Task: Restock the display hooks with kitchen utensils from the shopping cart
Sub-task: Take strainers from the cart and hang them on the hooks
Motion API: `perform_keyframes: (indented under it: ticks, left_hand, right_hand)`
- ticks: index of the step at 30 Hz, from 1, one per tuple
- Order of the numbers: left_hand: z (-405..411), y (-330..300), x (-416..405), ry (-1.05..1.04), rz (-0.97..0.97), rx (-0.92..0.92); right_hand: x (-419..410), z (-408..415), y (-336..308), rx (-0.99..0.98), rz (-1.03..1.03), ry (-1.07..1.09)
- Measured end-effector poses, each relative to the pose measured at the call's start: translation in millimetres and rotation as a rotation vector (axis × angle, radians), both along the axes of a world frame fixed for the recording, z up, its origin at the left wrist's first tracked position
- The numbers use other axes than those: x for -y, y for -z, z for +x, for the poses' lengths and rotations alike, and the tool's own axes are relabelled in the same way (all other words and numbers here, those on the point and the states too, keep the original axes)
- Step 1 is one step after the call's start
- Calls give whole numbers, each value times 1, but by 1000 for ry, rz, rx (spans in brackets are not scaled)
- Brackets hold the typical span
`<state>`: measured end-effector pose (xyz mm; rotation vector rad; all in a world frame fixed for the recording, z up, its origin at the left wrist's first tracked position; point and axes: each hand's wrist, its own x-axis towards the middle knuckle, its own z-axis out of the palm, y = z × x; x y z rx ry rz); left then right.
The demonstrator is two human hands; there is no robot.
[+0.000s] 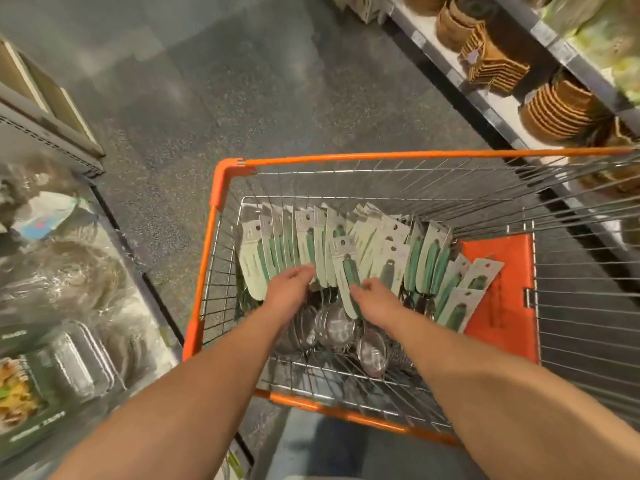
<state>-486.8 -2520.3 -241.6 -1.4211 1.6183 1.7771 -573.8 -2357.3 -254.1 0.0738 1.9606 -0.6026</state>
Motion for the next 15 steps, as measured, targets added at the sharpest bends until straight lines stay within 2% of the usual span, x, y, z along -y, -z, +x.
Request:
perform_keyframes:
  ticks: [5, 10, 15]
  left_hand:
    - [-5, 11, -15, -35, -156, -15]
    - [7, 15, -25, -92, -435, -48]
    - [7, 23, -14, -83, -394, -24]
  right_hand:
    - [5, 7, 22, 6, 23, 99]
    - [9, 3, 29, 6, 49, 89]
    - [15, -9, 28, 71, -28, 140]
